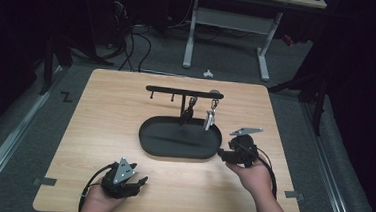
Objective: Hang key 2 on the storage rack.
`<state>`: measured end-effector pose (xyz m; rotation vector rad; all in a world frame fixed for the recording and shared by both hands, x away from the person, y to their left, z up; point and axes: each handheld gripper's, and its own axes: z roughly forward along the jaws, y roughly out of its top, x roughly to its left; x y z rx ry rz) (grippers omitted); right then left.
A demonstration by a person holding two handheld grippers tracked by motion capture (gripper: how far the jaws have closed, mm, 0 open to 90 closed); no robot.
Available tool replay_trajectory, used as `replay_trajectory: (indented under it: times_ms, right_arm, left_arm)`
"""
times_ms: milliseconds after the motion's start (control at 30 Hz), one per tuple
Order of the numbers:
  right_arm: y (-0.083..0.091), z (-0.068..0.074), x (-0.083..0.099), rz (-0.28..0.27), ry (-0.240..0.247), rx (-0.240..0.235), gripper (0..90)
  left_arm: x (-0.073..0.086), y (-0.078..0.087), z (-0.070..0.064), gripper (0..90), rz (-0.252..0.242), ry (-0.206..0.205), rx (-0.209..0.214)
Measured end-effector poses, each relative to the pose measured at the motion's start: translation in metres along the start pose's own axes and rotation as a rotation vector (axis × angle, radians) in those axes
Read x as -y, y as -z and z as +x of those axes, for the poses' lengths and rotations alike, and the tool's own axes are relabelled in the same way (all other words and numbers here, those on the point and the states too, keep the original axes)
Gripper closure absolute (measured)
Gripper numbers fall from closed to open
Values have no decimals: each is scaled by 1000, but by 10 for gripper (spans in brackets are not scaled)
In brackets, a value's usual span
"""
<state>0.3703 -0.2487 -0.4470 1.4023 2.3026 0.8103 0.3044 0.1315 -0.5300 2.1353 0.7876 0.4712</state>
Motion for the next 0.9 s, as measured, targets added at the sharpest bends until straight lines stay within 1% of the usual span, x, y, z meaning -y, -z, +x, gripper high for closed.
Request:
replay_trajectory:
  times_ms: [100,167,267,300,333,367,400,433,467,500,533,567,600,667,700,800,833,867,900]
  right_arm:
    - [-2,1,23,-32,-22,2,435]
    - [-3,3,39,-63,-5,14,423]
    - [-5,4,60,-82,-15,20,406]
    - [-5,4,66,-94,-9,23,398]
    - [-6,6,74,-108,-10,31,372]
    - [-5,8,84,-130,-10,53,326]
    - [-5,9,91,-151,-14,64,316]
    - [-4,12,102,-190,-25,78,317]
    - [-3,15,114,-241,-25,96,339]
    - [-3,18,121,-246,-12,101,338]
    - [-2,20,120,-216,10,87,316]
    - [0,22,120,-215,39,103,323]
    - [2,23,119,-231,48,116,328]
    - [2,23,117,-254,6,98,314]
    - [1,24,115,-253,3,94,312]
    - [-2,25,115,-244,33,108,313]
    - [-2,25,116,-241,32,112,314]
    - [-2,24,117,-244,36,122,302]
    - [-1,24,118,-264,53,138,287]
  left_arm:
    - [0,0,-1,387,1,-2,2]
    - [-1,0,-1,388,4,-5,4]
    - [-1,-1,-1,392,7,-7,8]
    - [-1,-2,-1,392,8,-8,9]
    - [-1,-2,-1,394,7,-5,11]
    - [-1,-3,-1,395,5,-4,10]
    - [-2,-3,0,395,6,-2,10]
    - [-2,-3,0,396,6,1,9]
    - [-2,-3,0,396,6,7,9]
    - [-3,-3,1,396,1,14,9]
    - [-3,-3,1,396,-5,18,10]
    - [-4,-3,1,396,-6,19,9]
    - [-4,-2,0,396,-5,19,9]
    - [-4,-2,0,398,-2,29,12]
    - [-4,-2,0,397,-1,30,10]
    - [-4,-3,0,395,-1,26,2]
    - [-3,-3,0,392,-4,24,-1]
    - [-3,-3,0,390,-7,26,1]
    - [-2,-3,1,390,-9,30,4]
